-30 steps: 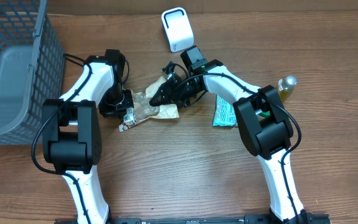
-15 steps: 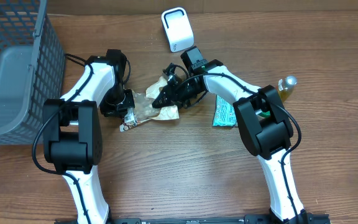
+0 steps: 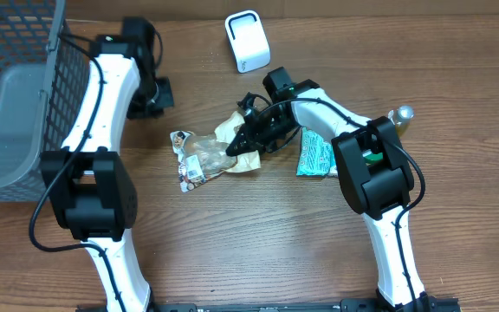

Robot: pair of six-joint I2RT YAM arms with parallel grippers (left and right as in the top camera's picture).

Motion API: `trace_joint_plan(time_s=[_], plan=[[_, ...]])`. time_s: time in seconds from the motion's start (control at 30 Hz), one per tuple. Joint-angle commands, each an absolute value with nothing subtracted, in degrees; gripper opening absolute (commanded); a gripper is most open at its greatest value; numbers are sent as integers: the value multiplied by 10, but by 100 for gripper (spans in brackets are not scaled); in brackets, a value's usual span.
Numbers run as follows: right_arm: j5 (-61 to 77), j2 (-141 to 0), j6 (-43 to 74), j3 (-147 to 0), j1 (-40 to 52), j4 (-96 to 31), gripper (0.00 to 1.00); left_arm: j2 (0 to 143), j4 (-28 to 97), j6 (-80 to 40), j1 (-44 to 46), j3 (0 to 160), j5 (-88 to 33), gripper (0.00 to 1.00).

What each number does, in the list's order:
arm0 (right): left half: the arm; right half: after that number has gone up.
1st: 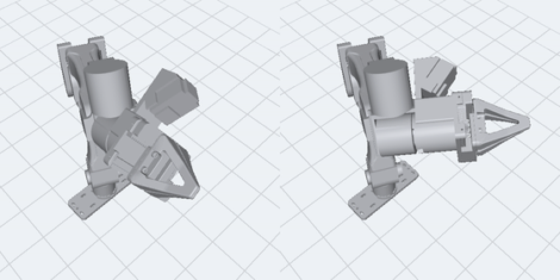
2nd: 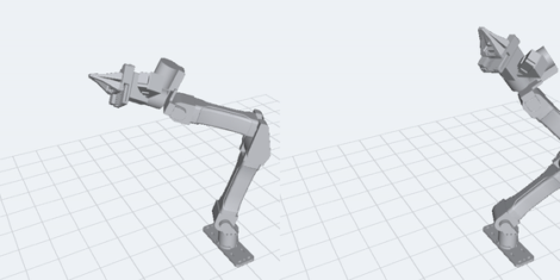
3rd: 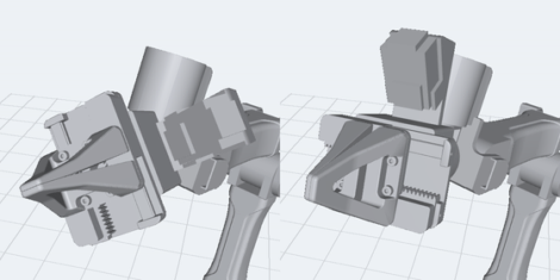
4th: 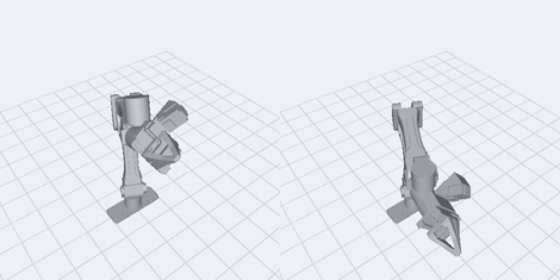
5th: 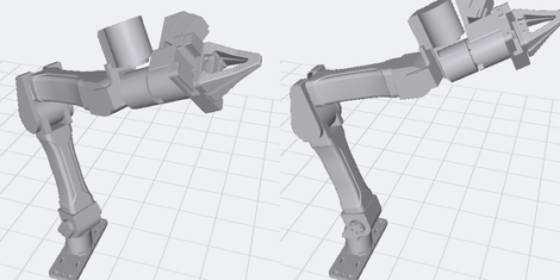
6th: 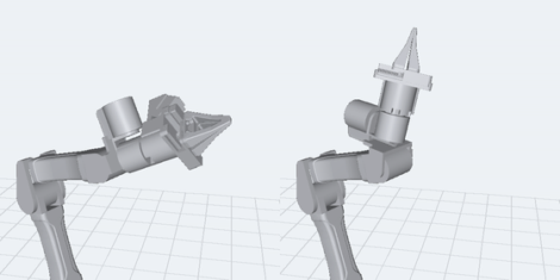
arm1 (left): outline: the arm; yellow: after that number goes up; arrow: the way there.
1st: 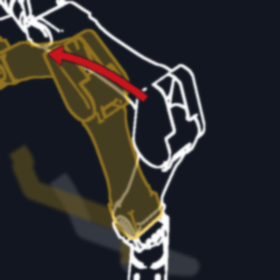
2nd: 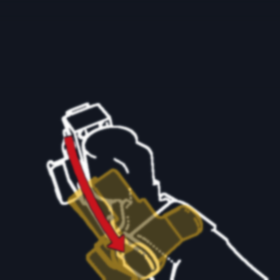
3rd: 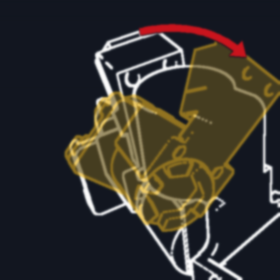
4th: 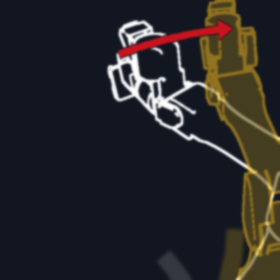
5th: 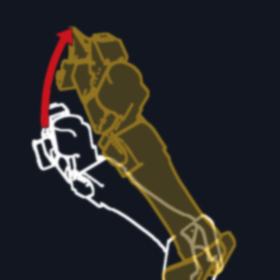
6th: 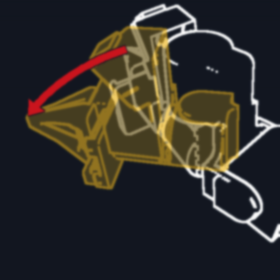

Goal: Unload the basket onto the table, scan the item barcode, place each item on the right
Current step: 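Release the pouch with the left gripper and raise it left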

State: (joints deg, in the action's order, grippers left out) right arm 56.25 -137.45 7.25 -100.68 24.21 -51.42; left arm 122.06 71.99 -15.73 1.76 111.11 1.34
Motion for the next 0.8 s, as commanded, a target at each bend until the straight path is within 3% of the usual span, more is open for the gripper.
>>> trace_joint_plan(time_s=[0.0,0.17,0.27,0.3,0.33,0.77], plan=[[511,-1373,40,-1004,230,-533,4,1218,717,-128,7,1130,44,8],[464,-1373,39,-1004,223,-558,4,1218,717,-127,-8,1130,84,24],[461,-1373,31,-1004,223,-560,4,1218,720,-122,-18,1130,86,41],[461,-1373,31,-1004,223,-560,4,1218,723,-122,-20,1129,85,63],[461,-1373,31,-1004,223,-559,4,1218,729,-122,-22,1129,81,100],[461,-1373,29,-1004,223,-559,4,1218,730,-122,-22,1129,80,99]])
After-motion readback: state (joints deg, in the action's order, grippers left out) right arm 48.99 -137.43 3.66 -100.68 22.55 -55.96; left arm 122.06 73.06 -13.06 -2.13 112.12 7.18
